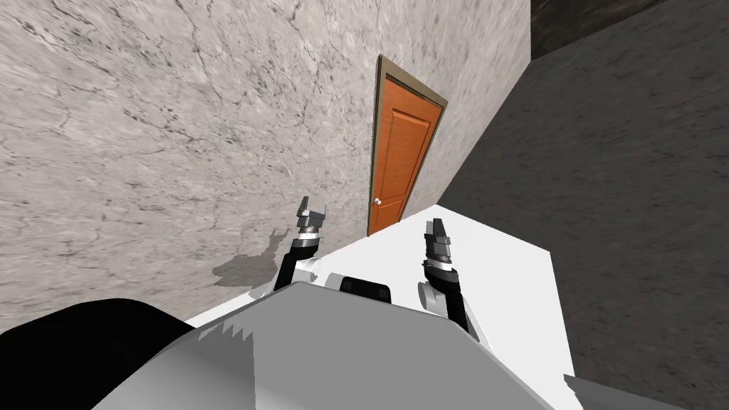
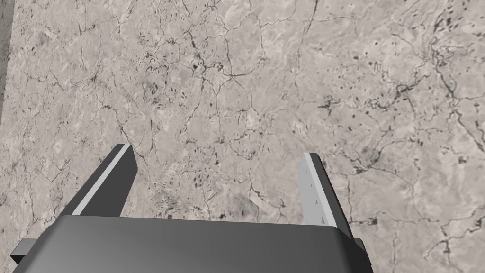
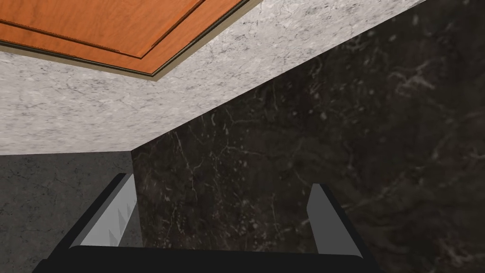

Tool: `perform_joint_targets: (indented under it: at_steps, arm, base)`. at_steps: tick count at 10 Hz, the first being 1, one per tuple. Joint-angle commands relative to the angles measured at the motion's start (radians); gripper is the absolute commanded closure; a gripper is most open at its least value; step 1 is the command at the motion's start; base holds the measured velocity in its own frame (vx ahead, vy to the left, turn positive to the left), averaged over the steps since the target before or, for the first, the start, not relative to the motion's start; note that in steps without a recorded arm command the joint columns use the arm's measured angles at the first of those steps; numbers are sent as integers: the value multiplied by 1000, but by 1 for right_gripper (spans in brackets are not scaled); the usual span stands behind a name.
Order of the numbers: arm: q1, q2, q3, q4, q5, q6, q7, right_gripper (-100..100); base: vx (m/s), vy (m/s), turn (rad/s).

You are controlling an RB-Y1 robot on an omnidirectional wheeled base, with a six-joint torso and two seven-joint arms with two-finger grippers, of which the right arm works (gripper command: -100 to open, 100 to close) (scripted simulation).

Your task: Pull the door open

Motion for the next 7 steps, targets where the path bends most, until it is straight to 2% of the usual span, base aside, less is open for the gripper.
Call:
perform_joint_targets:
  at_steps: [1,7]
  arm:
    - [-12,-7,0,38,-3,-5,38,-100]
    - [-50,-29,5,177,-15,-22,176,-100]
  base:
    - [88,-34,120]
    - [89,-36,131]
